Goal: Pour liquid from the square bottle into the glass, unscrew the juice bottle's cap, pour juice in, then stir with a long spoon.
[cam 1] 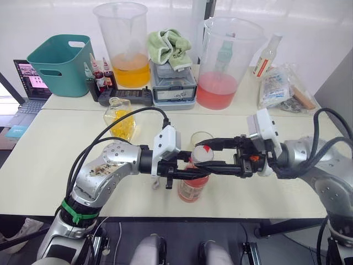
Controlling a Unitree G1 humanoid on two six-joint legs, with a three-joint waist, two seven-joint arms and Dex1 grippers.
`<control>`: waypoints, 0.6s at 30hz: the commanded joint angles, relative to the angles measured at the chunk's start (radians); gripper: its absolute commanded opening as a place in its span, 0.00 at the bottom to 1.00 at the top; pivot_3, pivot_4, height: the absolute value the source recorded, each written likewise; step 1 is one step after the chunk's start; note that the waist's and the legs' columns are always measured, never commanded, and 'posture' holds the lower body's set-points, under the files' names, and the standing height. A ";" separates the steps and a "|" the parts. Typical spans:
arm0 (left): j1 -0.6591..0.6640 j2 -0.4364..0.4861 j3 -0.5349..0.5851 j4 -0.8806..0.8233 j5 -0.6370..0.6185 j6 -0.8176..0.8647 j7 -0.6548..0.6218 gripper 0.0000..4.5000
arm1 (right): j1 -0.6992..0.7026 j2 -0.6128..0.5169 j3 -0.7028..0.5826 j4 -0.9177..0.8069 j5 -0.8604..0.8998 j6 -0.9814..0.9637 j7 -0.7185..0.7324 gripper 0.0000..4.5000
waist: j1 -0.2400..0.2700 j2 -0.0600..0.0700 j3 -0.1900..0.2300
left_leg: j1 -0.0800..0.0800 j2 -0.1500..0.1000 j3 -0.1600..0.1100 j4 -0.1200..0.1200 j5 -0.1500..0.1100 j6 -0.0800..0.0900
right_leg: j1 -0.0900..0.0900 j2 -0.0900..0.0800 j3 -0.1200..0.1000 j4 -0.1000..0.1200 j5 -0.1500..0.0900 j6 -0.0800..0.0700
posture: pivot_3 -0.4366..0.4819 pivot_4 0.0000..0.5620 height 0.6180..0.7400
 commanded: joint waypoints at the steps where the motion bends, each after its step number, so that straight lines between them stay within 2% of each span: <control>1: 0.028 0.018 -0.005 -0.013 -0.020 0.045 0.010 0.29 | -0.140 0.021 0.095 0.133 -0.064 -0.136 0.309 0.38 | -0.005 0.000 0.000 | 0.000 0.000 0.000 0.000 0.000 0.000 | 0.000 0.000 0.000 0.000 0.000 0.000 | 0.48 0.27 0.99; 5: 0.038 0.033 0.004 -0.034 -0.024 0.053 0.025 0.29 | -0.300 0.074 0.194 0.292 -0.097 -0.200 0.467 0.38 | -0.013 0.000 0.000 | 0.000 0.001 0.000 0.000 0.001 -0.002 | -0.001 0.000 0.000 0.003 0.000 0.000 | 0.48 0.27 0.99; 11: 0.047 0.037 0.006 -0.052 -0.039 0.065 0.044 0.29 | -0.405 0.023 0.281 0.370 -0.027 -0.192 0.478 0.38 | -0.014 0.000 0.000 | 0.000 0.000 0.000 0.000 0.004 -0.007 | -0.001 -0.001 -0.001 0.002 0.000 0.000 | 0.48 0.27 0.99; 13: 0.048 0.038 0.007 -0.054 -0.041 0.068 0.047 0.29 | -0.417 0.007 0.281 0.379 -0.010 -0.179 0.478 0.62 | -0.015 0.000 0.000 | 0.000 0.000 0.000 0.000 0.004 -0.007 | -0.001 -0.001 -0.001 0.002 0.000 0.000 | 0.48 0.27 0.99; 18: 0.035 0.021 -0.007 -0.037 -0.041 0.064 0.050 0.29 | -0.340 -0.052 0.142 0.325 -0.009 -0.122 0.451 0.99 | -0.007 0.000 0.000 | 0.000 0.000 0.000 0.000 0.004 -0.007 | -0.001 -0.001 -0.001 0.002 0.000 0.000 | 0.48 0.27 0.99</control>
